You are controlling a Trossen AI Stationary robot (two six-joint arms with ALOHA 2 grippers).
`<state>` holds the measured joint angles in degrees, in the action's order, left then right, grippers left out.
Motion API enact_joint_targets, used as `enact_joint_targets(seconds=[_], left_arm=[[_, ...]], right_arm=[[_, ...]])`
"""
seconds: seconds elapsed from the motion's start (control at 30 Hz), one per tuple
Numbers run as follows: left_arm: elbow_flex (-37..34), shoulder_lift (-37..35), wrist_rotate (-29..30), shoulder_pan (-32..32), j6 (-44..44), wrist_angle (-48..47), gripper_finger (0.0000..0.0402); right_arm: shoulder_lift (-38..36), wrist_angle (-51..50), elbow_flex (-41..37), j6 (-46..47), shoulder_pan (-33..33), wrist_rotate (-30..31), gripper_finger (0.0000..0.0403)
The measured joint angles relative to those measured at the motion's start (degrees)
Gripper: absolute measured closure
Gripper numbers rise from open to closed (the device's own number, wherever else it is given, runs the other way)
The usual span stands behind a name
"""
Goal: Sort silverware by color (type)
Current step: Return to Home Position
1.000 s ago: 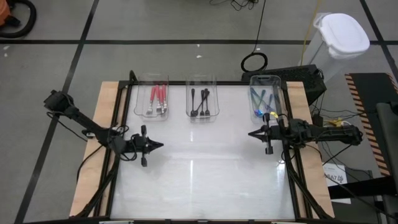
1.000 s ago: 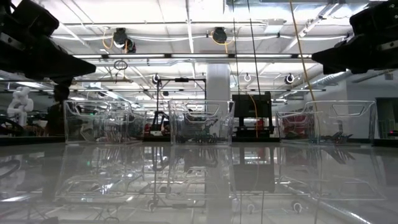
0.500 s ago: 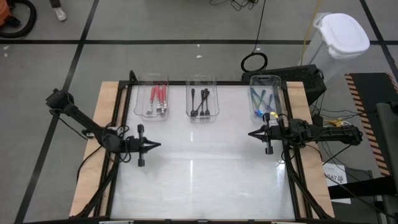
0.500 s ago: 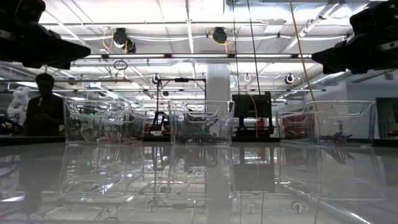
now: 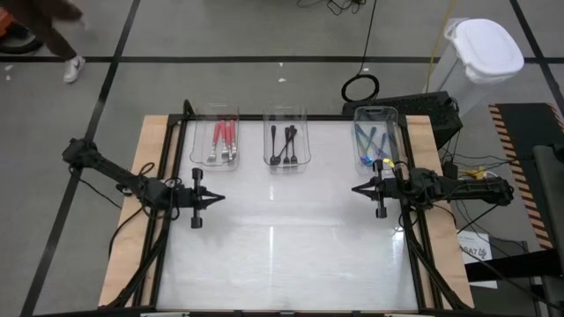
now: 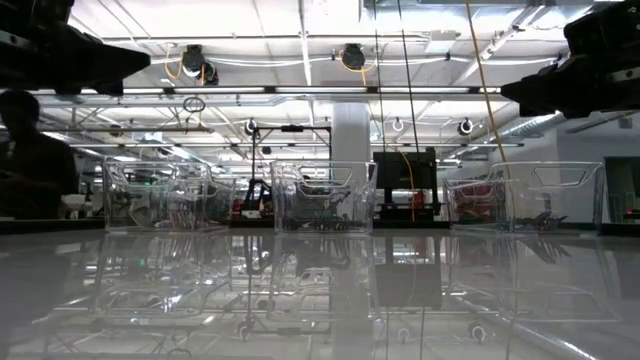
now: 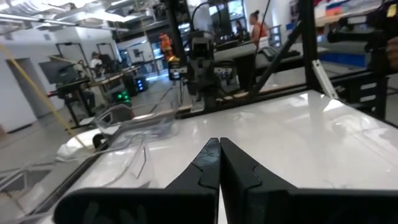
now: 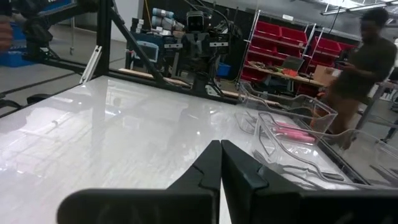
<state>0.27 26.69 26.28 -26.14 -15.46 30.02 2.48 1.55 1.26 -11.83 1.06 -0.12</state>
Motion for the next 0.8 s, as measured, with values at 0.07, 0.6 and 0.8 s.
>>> enact_joint_targets(seconds=[0.07, 0.6, 0.8], left_arm=[[0.0, -2.6, -2.0, 1.5, 0.0, -2.0, 0.0401], [0.0, -24.9, -8.5, 5.2, 5.6, -25.1, 0.0401], [0.0, -26.7, -6.7, 5.3, 4.6, -26.3, 0.0401]], right_arm=[[0.0, 0.1, 0.0, -0.1, 0.0, 0.0, 0.0399], [0.0, 0.2, 0.0, -0.7, 0.0, 0.0, 0.0399], [0.0, 0.1, 0.0, -0.8, 0.0, 0.2, 0.0399]])
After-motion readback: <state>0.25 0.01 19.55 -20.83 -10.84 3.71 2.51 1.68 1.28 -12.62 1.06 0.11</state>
